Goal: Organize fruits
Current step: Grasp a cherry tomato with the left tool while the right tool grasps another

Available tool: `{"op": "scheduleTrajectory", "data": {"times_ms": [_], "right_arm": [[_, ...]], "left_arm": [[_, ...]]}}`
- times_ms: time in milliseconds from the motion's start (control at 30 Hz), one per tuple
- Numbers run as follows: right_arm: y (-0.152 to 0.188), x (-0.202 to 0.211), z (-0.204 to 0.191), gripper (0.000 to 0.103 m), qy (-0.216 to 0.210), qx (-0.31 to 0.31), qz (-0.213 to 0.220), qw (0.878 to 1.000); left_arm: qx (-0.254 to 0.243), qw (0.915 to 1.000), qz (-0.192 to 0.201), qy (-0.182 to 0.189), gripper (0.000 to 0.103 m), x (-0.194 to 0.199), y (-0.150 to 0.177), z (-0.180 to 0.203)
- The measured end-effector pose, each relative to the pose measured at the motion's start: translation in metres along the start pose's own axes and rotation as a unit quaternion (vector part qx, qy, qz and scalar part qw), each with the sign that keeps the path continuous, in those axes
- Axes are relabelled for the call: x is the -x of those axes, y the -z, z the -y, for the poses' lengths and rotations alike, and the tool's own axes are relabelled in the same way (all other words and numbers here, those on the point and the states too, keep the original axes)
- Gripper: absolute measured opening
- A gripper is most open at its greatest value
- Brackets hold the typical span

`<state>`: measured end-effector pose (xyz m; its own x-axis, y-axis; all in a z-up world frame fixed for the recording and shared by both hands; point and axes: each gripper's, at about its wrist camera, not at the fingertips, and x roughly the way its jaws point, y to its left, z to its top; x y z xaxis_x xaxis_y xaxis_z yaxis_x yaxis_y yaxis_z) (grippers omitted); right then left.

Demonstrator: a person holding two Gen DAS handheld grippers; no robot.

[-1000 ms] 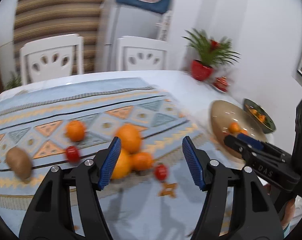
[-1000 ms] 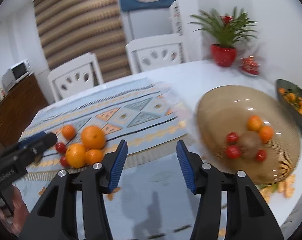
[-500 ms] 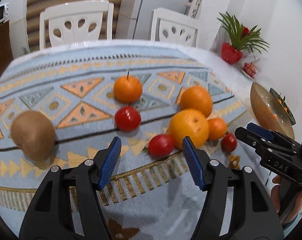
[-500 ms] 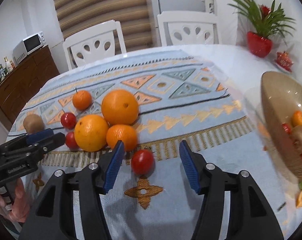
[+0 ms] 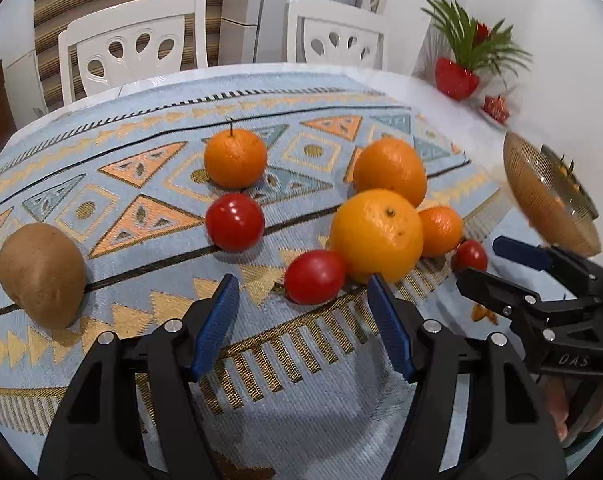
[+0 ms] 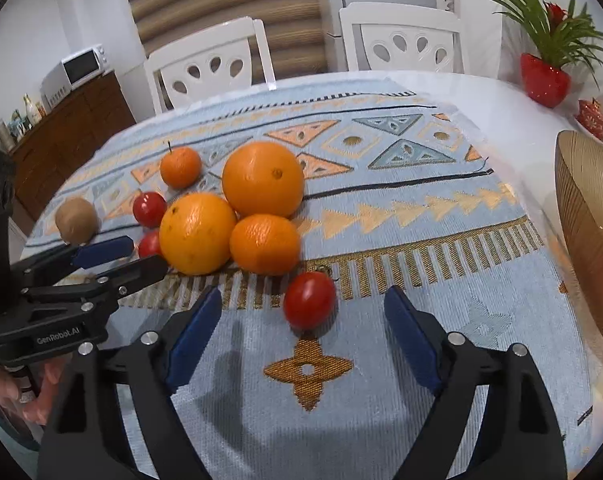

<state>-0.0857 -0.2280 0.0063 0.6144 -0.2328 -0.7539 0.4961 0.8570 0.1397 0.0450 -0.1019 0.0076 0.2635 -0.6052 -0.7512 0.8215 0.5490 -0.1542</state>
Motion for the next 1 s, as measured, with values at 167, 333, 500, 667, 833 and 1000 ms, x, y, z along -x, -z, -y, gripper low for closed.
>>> {"op": "scheduleTrajectory", "data": {"times_ms": [167, 333, 500, 667, 833, 1000], "right_arm": [[0.002, -0.002, -0.004, 0.083, 0.007, 0.007, -0.003, 1.000], [0.002, -0.006, -0.001, 0.074, 0.013, 0.000, -0.013, 1.000], [0.002, -0.008, -0.004, 0.063, 0.017, 0.008, -0.018, 1.000], [0.003, -0.009, -0.005, 0.056, 0.018, 0.010, -0.020, 1.000], [0.003, -0.010, -0.005, 0.054, 0.020, 0.013, -0.022, 0.999], [0.004, -0.011, -0.007, 0.046, 0.023, 0.015, -0.023, 0.999]], "left_arm": [[-0.008, 1.0000, 0.004, -0.005, 0.067, 0.000, 0.000, 0.003], [-0.022, 0.9997, 0.003, -0.014, 0.067, -0.001, 0.000, 0.008], [-0.023, 0.9996, 0.002, -0.014, 0.067, -0.001, 0.000, 0.008], [-0.026, 0.9995, 0.003, -0.015, 0.065, -0.002, 0.000, 0.009], [-0.030, 0.9994, 0.003, -0.015, 0.064, -0.001, 0.000, 0.010], [-0.032, 0.9994, 0.004, -0.014, 0.062, -0.001, 0.001, 0.010]]}}
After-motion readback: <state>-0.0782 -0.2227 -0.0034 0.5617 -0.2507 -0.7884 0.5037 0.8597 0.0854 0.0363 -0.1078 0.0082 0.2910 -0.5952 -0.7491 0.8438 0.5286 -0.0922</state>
